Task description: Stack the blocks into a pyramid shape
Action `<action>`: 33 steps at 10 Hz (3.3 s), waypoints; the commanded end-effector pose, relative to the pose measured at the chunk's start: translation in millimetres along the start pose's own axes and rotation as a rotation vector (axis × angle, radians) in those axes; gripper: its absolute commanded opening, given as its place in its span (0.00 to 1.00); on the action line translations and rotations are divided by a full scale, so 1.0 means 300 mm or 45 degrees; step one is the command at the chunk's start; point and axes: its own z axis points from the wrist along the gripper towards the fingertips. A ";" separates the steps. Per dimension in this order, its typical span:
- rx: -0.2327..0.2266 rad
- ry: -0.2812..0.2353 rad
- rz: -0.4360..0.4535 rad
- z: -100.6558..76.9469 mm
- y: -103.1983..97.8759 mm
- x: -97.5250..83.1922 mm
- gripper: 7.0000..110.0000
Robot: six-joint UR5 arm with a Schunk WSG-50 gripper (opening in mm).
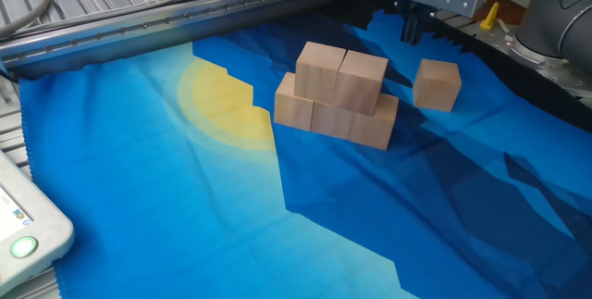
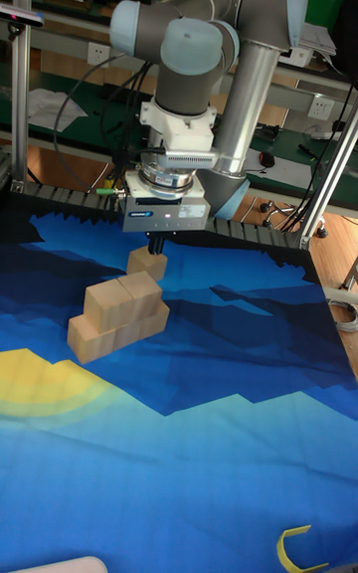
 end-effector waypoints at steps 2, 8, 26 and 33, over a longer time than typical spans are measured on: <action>0.000 0.133 0.035 -0.008 0.018 0.131 0.00; 0.048 0.046 -0.190 0.198 0.125 0.256 0.00; 0.046 0.015 -0.317 0.215 0.086 0.256 0.00; -0.063 0.005 -0.387 0.210 0.171 0.291 0.00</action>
